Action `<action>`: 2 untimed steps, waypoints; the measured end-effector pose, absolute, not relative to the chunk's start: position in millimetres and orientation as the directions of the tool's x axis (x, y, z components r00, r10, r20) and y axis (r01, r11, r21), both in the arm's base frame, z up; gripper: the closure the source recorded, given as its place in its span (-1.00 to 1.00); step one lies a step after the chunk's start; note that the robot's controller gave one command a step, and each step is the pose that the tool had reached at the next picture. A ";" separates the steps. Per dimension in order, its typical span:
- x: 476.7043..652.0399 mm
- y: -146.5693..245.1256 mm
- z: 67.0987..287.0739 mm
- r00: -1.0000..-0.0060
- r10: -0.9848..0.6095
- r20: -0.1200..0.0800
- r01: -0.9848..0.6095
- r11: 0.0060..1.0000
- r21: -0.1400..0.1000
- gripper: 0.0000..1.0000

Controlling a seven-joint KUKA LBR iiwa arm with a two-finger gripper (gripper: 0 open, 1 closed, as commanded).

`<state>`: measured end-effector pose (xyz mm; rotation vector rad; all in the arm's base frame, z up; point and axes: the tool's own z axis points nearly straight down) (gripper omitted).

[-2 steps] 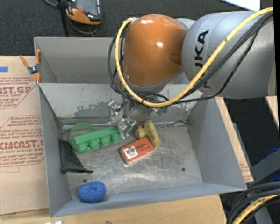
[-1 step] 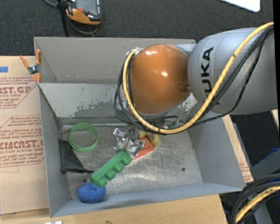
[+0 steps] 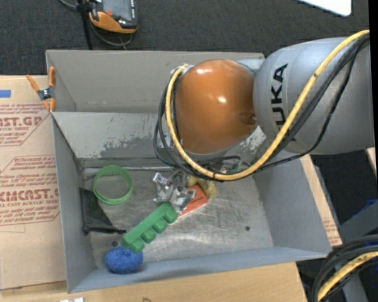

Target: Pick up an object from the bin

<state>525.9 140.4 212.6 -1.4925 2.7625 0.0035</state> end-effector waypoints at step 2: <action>525.9 140.4 212.6 -0.548 -0.837 -0.003 -0.837 0.548 0.001 1.00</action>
Offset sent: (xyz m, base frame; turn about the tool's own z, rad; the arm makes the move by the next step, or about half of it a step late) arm 0.0000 0.0000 0.0000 0.0000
